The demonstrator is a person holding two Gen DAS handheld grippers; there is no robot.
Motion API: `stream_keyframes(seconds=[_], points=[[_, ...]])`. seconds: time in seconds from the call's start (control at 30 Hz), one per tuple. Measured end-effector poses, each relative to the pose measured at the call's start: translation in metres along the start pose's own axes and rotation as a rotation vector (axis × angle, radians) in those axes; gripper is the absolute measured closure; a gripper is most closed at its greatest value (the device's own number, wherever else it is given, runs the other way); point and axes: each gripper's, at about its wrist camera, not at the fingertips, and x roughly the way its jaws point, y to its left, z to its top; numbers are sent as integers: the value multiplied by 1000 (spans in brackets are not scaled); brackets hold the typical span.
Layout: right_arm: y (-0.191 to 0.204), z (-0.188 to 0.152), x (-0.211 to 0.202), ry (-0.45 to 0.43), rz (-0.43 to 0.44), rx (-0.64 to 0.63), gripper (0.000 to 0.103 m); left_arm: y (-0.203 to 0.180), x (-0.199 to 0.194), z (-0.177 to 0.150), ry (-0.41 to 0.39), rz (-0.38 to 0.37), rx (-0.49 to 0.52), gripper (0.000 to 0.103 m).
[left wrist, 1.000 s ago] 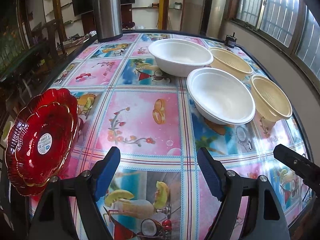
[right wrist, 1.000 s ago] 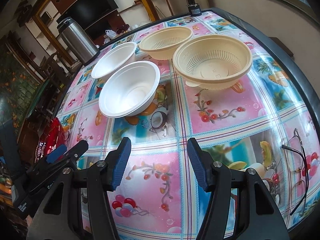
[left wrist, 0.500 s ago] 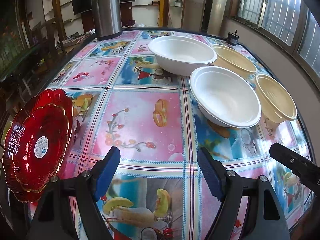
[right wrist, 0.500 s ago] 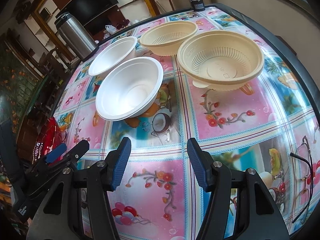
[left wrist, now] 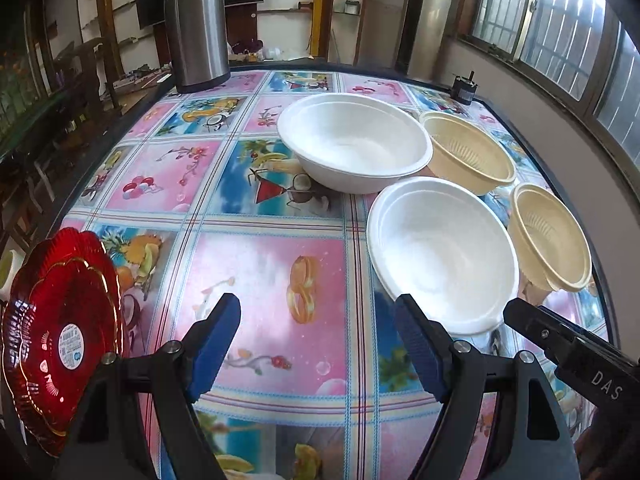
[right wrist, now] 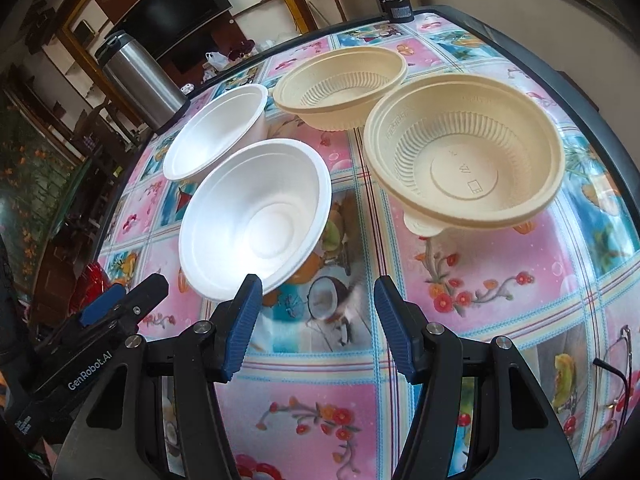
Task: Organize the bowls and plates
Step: 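Grasp the rim of the white foam bowl with right tool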
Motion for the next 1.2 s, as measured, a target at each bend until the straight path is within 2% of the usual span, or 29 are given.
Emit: stream_keyframes(seconds=[0.3, 0.57, 0.63, 0.67, 0.7, 0.77, 0.83, 0.97, 1.2], points=[[-7, 27, 32, 30, 57, 55, 44, -10, 32, 27, 65, 0, 20, 24], [-8, 34, 36, 2, 74, 47, 46, -21, 49, 32, 93, -2, 41, 24], [-6, 36, 36, -8, 72, 25, 62, -24, 52, 32, 85, 8, 54, 24], [-4, 36, 36, -13, 73, 15, 67, -24, 54, 32, 85, 8, 56, 27], [-4, 36, 37, -15, 76, 9, 73, -25, 55, 32, 86, -1, 59, 48], [-3, 35, 39, -16, 79, -3, 83, -27, 61, 30, 111, -6, 80, 76], [0, 33, 39, -13, 95, -22, 85, -32, 61, 26, 119, -17, 106, 82], [9, 27, 29, -37, 64, -73, 86, -32, 51, 22, 111, -11, 116, 84], [16, 8, 12, -34, 114, -79, 86, -17, 26, 8, 97, -23, 99, 84]])
